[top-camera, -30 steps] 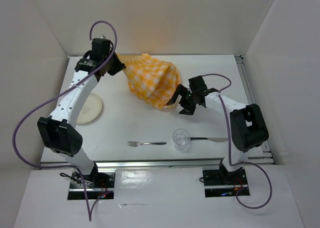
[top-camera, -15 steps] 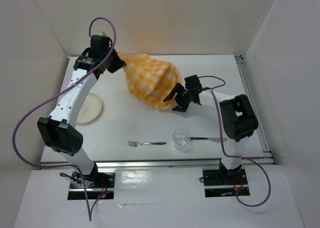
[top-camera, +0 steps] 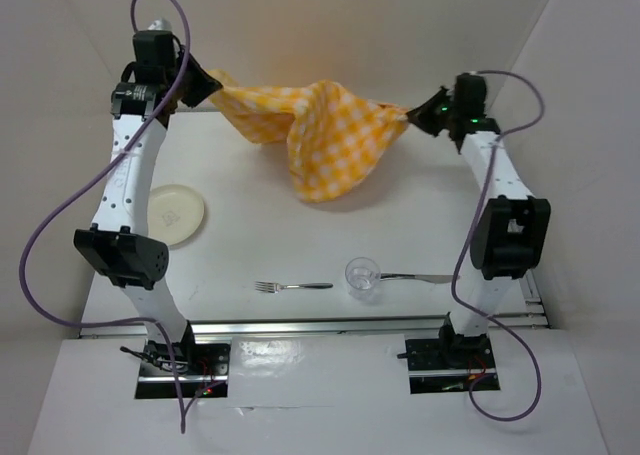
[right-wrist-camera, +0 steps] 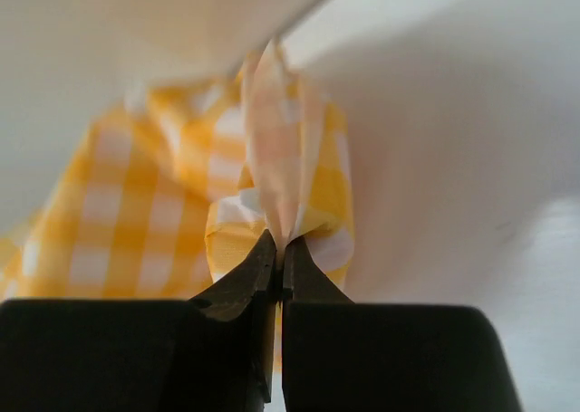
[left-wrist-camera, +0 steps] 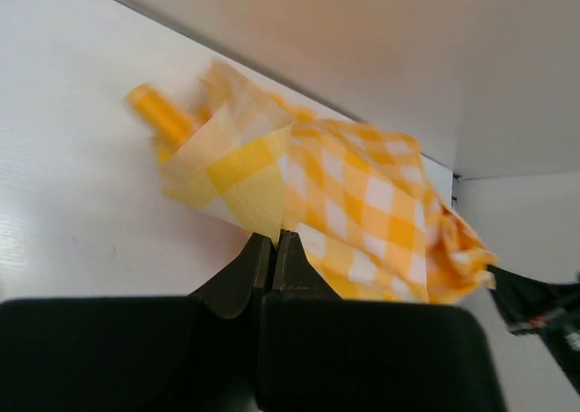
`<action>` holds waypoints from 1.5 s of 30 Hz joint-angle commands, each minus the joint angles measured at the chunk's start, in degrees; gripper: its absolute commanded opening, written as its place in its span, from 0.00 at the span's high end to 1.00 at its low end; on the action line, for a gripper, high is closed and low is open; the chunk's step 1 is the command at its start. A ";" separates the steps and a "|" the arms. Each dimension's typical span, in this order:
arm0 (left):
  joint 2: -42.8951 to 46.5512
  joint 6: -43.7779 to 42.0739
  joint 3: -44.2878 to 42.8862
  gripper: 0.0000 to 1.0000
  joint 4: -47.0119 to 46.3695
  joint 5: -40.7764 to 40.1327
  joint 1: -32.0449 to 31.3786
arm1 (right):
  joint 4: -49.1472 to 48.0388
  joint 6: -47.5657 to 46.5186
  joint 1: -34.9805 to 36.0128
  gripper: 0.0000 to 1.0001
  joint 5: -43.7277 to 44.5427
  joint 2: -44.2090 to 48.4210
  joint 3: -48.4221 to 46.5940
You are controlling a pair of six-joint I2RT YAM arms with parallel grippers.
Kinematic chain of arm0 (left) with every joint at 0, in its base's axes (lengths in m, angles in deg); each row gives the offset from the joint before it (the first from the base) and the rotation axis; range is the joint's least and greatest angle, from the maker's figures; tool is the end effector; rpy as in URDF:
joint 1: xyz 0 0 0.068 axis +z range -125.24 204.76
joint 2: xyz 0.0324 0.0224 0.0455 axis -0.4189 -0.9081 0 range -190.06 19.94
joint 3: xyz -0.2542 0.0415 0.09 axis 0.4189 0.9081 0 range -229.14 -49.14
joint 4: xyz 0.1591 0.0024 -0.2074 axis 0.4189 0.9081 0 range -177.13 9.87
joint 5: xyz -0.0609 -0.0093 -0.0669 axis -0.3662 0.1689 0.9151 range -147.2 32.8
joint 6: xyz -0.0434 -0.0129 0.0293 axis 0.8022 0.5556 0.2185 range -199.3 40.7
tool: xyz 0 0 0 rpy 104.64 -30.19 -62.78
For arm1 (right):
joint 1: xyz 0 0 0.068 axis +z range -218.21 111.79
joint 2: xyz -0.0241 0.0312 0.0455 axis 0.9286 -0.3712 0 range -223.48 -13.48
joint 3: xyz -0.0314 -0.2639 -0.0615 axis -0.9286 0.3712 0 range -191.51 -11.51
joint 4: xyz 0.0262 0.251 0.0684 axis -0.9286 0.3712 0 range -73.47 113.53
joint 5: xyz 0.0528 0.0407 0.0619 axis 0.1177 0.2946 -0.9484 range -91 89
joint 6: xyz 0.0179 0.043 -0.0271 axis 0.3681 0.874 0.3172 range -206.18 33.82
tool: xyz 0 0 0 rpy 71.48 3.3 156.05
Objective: Set the dinner table for one person
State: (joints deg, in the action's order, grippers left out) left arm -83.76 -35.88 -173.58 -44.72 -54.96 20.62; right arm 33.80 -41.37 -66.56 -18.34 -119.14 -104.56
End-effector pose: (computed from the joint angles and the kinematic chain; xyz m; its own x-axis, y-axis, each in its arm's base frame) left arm 0.3911 -0.0297 0.4723 -0.3420 -0.6639 -0.6650 -0.1746 0.7402 -0.6493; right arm 0.4367 0.0232 0.3189 -0.5547 0.6571 -0.5104 0.1483 0.6817 0.7164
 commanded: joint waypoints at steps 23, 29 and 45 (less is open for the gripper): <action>19.06 0.88 55.37 1.00 -23.08 9.46 -0.16 | 0.84 -13.70 -17.73 0.02 3.72 7.04 7.17; 16.43 -1.85 51.15 1.00 -20.45 8.04 -2.36 | -0.40 -16.25 -12.03 0.00 8.89 8.72 9.82; 20.47 -4.13 54.83 1.00 -16.57 2.24 -2.89 | 9.33 0.43 8.28 0.02 20.84 28.57 37.23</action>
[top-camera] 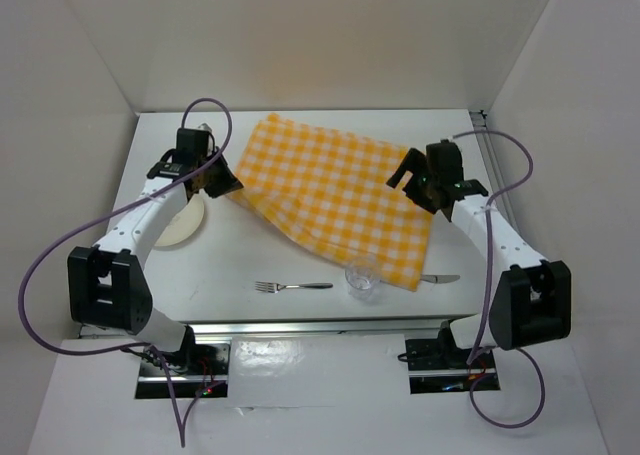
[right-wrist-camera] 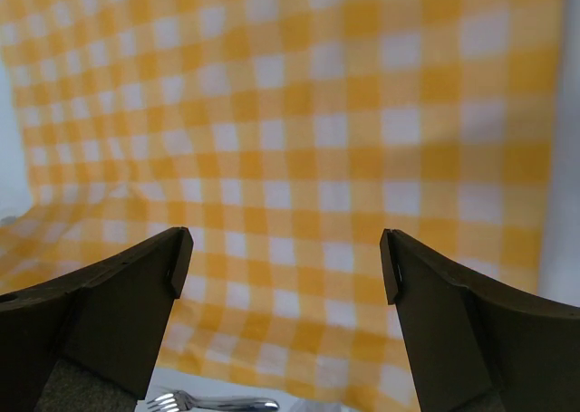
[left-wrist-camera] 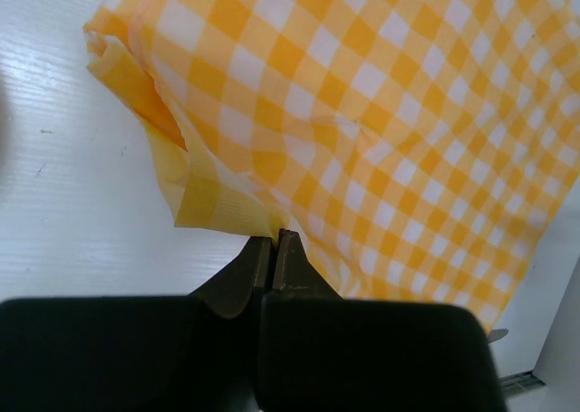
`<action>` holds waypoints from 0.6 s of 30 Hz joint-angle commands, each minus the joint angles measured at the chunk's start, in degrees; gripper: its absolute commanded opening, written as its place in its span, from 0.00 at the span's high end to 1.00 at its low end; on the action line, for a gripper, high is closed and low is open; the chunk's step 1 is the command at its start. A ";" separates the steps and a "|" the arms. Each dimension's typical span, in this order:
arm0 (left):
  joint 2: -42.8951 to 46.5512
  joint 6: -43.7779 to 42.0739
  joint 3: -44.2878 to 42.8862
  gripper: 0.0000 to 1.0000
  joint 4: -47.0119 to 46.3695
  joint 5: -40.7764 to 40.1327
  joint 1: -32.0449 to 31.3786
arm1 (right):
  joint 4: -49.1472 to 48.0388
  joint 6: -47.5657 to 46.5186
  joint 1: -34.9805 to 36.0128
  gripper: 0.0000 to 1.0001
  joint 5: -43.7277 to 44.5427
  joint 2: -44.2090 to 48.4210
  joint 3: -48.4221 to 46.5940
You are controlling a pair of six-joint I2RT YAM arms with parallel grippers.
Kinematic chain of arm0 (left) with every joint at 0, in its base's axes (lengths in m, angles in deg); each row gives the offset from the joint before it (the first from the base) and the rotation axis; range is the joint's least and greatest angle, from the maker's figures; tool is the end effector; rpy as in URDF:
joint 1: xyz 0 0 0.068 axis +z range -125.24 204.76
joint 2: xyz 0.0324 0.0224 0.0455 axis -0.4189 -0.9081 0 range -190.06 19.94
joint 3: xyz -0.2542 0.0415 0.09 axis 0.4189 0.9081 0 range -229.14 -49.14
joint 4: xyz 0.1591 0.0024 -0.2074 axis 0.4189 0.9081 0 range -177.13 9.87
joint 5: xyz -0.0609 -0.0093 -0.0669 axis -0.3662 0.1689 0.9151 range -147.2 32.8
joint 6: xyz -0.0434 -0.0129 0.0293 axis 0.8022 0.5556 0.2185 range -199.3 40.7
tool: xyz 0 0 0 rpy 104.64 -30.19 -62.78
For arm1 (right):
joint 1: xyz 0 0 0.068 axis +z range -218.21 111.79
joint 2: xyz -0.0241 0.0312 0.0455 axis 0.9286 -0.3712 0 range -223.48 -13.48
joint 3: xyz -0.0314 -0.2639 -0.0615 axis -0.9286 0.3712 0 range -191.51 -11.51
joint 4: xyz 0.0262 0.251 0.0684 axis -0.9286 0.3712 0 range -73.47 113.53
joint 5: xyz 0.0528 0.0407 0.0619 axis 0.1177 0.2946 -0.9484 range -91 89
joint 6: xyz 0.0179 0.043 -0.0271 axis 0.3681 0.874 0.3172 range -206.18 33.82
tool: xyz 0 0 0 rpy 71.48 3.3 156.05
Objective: Set the dinner table for one person
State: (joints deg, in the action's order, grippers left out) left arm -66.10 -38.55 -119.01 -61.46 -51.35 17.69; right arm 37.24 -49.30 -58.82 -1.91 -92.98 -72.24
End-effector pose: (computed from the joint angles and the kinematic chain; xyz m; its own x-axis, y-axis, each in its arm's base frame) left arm 0.3322 -0.0449 0.2932 -0.6306 -0.5762 -0.5199 -0.2824 0.7944 -0.5378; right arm 0.3036 0.0508 0.2813 -0.6069 0.5079 -0.6113 0.2364 0.8497 0.4713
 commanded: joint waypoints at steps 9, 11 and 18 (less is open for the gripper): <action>4.48 -2.61 1.40 1.00 0.70 -1.36 0.04 | 13.74 14.01 -0.25 0.03 13.04 3.66 13.25; 4.48 -3.13 1.40 1.00 1.40 -2.06 0.04 | 11.73 13.40 -0.95 0.03 11.64 4.97 15.37; 4.48 -3.66 0.87 1.00 1.93 -2.07 0.04 | 3.91 11.19 -10.07 0.03 2.33 10.77 26.26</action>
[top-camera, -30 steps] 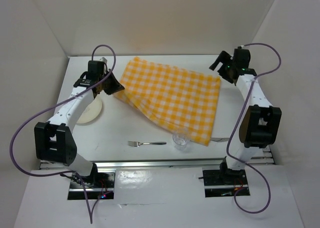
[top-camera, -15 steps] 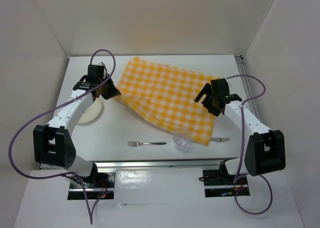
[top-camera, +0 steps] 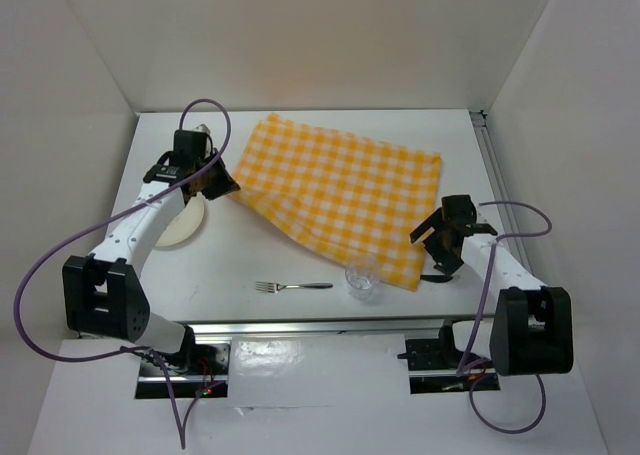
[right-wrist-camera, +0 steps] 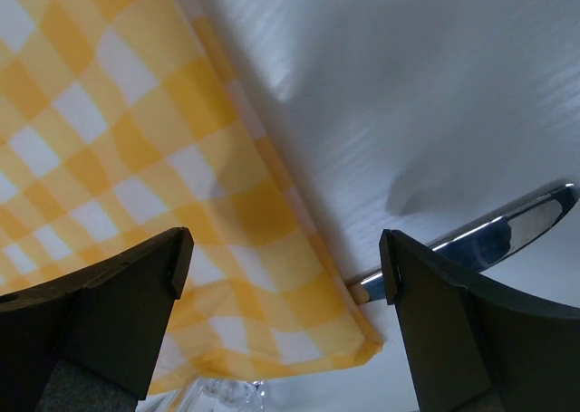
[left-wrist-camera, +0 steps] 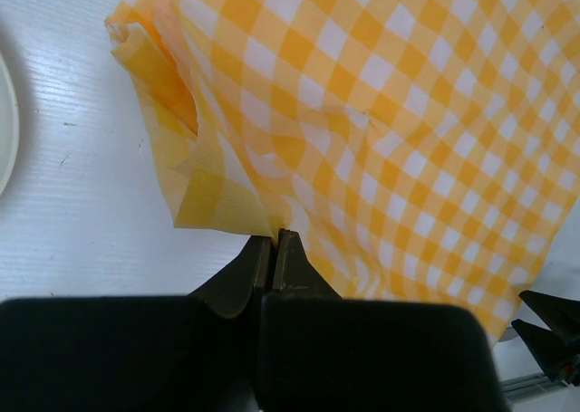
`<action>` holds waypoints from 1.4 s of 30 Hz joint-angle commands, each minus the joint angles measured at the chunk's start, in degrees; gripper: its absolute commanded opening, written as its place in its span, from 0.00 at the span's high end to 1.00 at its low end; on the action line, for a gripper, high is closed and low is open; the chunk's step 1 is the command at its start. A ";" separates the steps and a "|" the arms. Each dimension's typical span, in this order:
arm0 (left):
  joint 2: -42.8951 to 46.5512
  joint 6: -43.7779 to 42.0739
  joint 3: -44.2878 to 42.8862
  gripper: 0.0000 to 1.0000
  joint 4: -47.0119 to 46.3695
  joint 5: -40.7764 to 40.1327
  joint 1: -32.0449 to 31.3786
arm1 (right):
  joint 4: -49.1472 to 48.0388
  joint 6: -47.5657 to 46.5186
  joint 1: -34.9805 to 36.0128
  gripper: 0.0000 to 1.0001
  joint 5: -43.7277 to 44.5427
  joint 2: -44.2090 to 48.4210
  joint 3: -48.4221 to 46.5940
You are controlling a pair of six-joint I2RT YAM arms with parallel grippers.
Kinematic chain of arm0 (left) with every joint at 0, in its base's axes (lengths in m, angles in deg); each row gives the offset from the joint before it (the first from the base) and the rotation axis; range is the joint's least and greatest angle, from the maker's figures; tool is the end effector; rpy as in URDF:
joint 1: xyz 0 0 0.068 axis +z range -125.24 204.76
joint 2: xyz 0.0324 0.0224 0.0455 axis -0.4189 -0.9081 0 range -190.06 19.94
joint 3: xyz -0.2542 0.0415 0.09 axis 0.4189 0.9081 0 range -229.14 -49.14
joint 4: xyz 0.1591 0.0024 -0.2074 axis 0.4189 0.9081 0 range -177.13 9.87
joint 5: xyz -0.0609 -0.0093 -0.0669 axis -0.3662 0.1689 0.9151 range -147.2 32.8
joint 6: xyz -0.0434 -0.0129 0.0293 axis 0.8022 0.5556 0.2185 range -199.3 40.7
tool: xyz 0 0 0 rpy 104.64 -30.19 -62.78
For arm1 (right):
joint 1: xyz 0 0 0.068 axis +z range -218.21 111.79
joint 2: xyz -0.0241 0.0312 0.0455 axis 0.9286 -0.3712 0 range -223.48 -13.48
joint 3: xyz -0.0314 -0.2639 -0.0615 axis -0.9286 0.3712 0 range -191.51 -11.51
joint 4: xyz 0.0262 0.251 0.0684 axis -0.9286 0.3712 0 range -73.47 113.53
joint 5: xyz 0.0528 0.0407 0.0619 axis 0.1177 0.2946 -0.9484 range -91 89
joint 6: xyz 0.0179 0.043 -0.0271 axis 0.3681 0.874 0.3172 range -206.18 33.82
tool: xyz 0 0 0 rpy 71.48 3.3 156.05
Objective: Set the dinner table for one person
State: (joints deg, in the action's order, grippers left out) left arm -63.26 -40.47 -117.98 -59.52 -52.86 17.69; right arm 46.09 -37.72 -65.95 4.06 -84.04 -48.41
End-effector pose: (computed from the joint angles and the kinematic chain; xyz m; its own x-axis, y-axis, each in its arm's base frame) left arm 0.3195 -0.0423 0.2997 -0.6290 -0.5521 -0.5474 -0.2772 0.8171 -0.5056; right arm 0.2187 0.0055 0.1788 -0.5912 0.7229 -0.3577 0.6681 0.6874 0.2850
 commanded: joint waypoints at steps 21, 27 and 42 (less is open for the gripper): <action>-5.55 -1.74 -8.21 1.00 -0.02 -1.17 0.04 | -17.70 -10.75 -4.28 1.00 -11.13 -13.27 -18.50; -9.88 -1.74 -18.08 1.00 3.32 0.05 3.55 | -10.94 -14.18 -4.28 1.00 -12.44 -28.21 -39.63; 2.95 0.81 6.00 0.54 7.42 -4.57 4.79 | -14.10 -14.97 1.33 0.15 -8.68 -24.36 -21.19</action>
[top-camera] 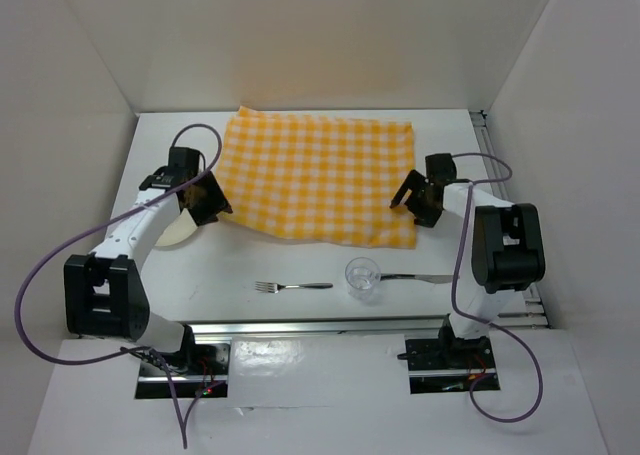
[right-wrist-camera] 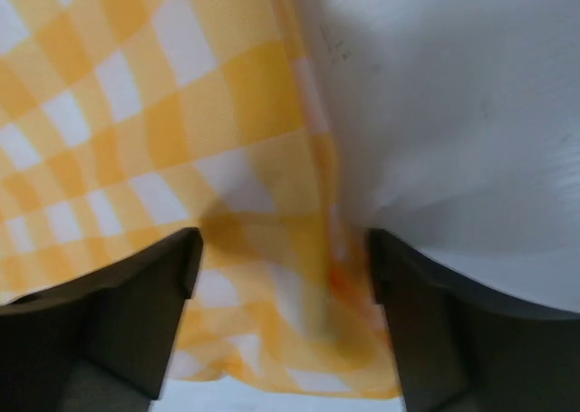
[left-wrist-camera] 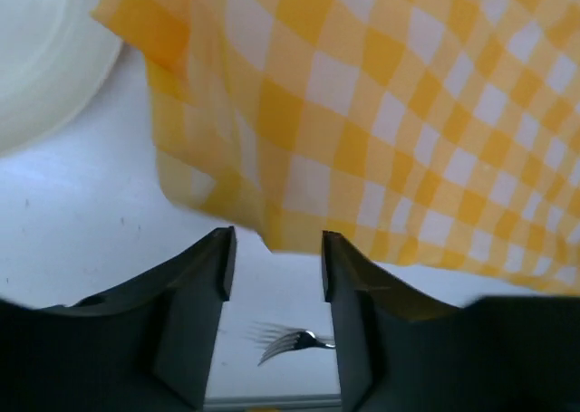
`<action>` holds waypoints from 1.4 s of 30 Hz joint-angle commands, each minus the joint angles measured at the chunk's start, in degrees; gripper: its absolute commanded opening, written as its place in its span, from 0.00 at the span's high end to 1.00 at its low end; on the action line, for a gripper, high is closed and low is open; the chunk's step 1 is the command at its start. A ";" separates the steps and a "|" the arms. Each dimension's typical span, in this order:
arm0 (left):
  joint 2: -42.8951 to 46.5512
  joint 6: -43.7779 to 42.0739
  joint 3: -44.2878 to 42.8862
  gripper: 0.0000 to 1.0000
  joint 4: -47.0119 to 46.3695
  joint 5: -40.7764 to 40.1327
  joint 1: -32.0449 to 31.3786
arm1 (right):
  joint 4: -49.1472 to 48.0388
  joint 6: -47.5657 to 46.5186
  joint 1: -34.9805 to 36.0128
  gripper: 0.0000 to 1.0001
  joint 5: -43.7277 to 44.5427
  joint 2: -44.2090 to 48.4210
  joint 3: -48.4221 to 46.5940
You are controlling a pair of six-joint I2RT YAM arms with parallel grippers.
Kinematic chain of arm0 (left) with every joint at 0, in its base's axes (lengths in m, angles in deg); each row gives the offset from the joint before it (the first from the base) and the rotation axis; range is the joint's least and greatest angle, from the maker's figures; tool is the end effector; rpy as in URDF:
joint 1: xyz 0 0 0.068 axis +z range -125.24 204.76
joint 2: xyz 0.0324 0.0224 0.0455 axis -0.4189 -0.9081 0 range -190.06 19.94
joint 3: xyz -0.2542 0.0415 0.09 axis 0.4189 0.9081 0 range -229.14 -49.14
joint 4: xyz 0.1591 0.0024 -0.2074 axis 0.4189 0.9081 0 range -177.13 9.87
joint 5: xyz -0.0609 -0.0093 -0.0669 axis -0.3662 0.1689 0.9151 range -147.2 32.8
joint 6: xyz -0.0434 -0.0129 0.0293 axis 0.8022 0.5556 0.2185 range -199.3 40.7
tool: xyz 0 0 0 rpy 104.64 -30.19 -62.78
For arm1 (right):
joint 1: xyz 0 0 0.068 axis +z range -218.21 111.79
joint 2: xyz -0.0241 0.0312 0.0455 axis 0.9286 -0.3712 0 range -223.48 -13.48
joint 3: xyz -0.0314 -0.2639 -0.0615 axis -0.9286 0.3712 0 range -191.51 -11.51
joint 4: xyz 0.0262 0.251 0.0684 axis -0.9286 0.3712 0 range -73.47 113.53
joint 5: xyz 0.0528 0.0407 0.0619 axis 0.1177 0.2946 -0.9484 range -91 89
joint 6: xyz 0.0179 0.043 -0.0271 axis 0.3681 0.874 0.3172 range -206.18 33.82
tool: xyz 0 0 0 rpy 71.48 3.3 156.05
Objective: Set the dinner table for one person
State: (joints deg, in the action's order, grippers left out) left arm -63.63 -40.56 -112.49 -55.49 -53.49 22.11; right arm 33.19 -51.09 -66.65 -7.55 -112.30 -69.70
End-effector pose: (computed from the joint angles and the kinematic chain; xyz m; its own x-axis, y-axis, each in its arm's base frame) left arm 0.3082 -0.0166 0.2613 -0.6667 -0.5944 -0.4498 -0.4247 0.7988 -0.4261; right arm 0.3444 0.0135 0.1683 -0.7392 0.5513 -0.3870 0.4111 0.8244 0.3892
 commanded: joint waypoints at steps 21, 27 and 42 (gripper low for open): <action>-22.94 -3.85 -19.35 1.00 6.33 -2.30 -3.49 | 12.58 3.56 9.42 0.24 17.33 1.62 -11.33; -25.06 -1.13 -16.55 1.00 4.49 -4.49 -5.52 | 13.48 5.51 7.40 0.13 21.83 5.13 -7.47; -25.68 1.60 -6.44 1.00 1.32 -5.63 -8.41 | 5.75 -0.72 13.99 0.15 10.18 -0.98 -11.41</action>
State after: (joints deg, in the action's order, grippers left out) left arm -89.03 -40.13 -121.81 -55.58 -58.72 15.27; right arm 42.46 -47.79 -53.27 9.87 -107.71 -78.58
